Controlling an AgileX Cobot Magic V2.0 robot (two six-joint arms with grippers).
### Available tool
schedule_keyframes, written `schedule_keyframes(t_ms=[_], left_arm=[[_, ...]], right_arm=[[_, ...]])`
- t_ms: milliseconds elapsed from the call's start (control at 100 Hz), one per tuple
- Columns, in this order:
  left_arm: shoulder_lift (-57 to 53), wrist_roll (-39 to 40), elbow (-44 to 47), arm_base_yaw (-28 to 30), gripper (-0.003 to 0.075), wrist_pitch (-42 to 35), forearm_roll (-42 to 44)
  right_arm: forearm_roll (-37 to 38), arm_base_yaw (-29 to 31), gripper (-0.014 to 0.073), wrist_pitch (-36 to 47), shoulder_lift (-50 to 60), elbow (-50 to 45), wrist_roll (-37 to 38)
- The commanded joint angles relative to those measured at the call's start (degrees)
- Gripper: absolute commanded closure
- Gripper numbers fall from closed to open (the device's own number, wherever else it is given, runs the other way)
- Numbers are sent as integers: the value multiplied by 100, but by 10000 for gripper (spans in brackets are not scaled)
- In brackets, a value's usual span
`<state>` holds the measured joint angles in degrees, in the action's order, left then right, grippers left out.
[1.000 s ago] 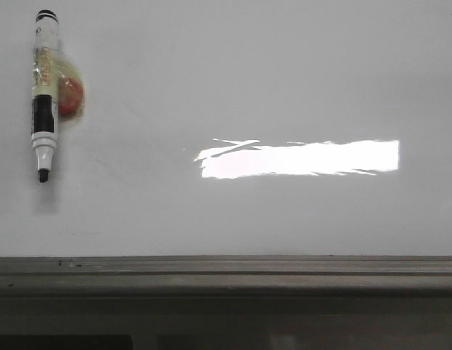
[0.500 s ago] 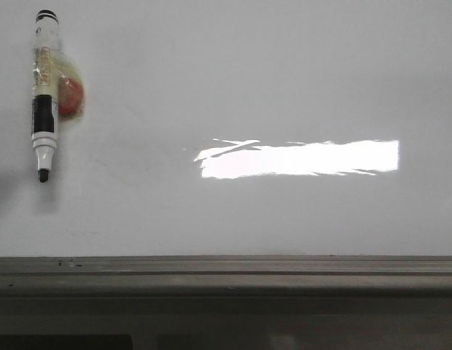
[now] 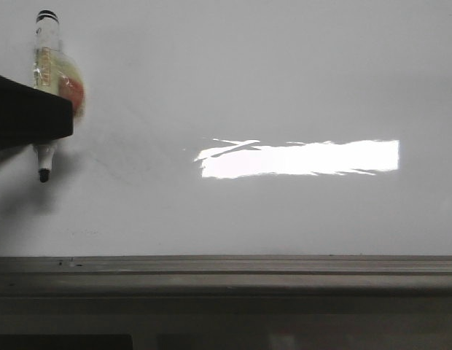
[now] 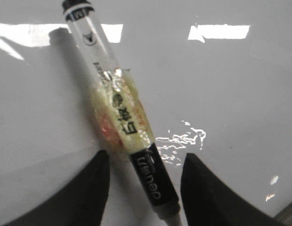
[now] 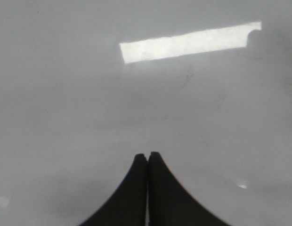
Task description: Write number 7 on whiteboard
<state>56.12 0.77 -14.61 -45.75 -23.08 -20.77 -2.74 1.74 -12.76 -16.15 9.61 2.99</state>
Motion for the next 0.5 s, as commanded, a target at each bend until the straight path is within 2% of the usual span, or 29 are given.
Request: schedule_keyframes(t_ms=[0, 120, 280, 490], left_arm=[[10, 6, -163, -25, 533, -197, -322], [10, -10, -163, -25, 741, -68, -322], [0, -10, -171, -36, 738, 9, 103], [-154, -10, -445, -61, 738, 235, 2077]], right_arm=[[-13, 24, 660, 413, -97, 218, -55], [-13, -272, 660, 123, -120, 241, -55], [-13, -1122, 660, -564, -479, 681, -65], [-21, -2570, 638, -1039, -1414, 1579, -214]])
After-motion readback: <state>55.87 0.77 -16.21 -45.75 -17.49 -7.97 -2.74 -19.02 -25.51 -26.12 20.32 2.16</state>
